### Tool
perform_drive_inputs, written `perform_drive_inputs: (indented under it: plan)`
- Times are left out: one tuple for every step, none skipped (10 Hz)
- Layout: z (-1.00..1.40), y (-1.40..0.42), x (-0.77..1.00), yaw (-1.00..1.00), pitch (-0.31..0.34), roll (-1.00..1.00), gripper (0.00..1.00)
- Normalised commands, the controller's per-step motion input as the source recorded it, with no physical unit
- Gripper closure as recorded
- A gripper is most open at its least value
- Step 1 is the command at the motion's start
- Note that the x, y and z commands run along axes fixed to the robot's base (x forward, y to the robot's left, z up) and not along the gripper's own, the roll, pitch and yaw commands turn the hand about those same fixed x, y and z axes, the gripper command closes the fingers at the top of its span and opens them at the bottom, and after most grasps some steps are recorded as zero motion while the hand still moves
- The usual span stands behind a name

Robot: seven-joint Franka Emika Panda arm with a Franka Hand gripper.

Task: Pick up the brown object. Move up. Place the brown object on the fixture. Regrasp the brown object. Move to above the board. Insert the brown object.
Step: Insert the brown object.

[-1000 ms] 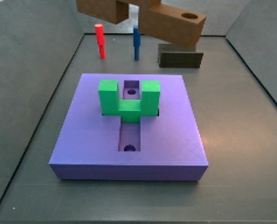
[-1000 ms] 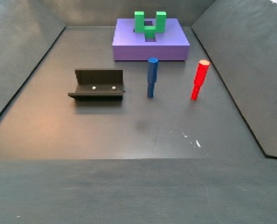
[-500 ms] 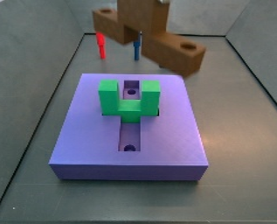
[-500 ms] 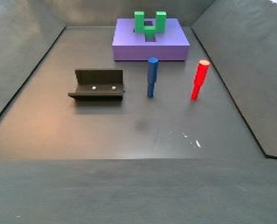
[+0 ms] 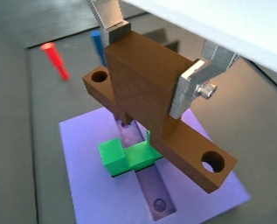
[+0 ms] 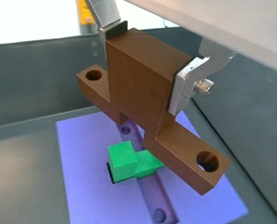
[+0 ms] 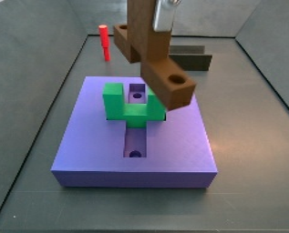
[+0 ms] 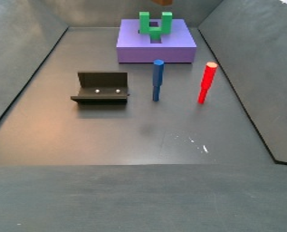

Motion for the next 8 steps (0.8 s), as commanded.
perform_drive_inputs:
  plan:
    - [-0.24,0.0,0.0,-1.0,0.0,-0.02,1.0]
    - [-0.24,0.0,0.0,-1.0,0.0,-0.02,1.0]
    - [-0.25,0.0,0.0,-1.0,0.0,-0.03,1.0]
    - [-0.24,-0.01,0.0,-1.0,-0.004,-0.09,1.0]
    - [-0.25,0.0,0.0,-0.98,-0.014,-0.12,1.0]
    - [-0.28,0.06,0.0,-0.29,-0.001,-0.2,1.0]
    - [-0.29,0.12,-0.13,-0.18,-0.03,-0.14,1.0]
    - [-0.21,0.11,-0.11,0.0,-0.011,-0.02,1.0]
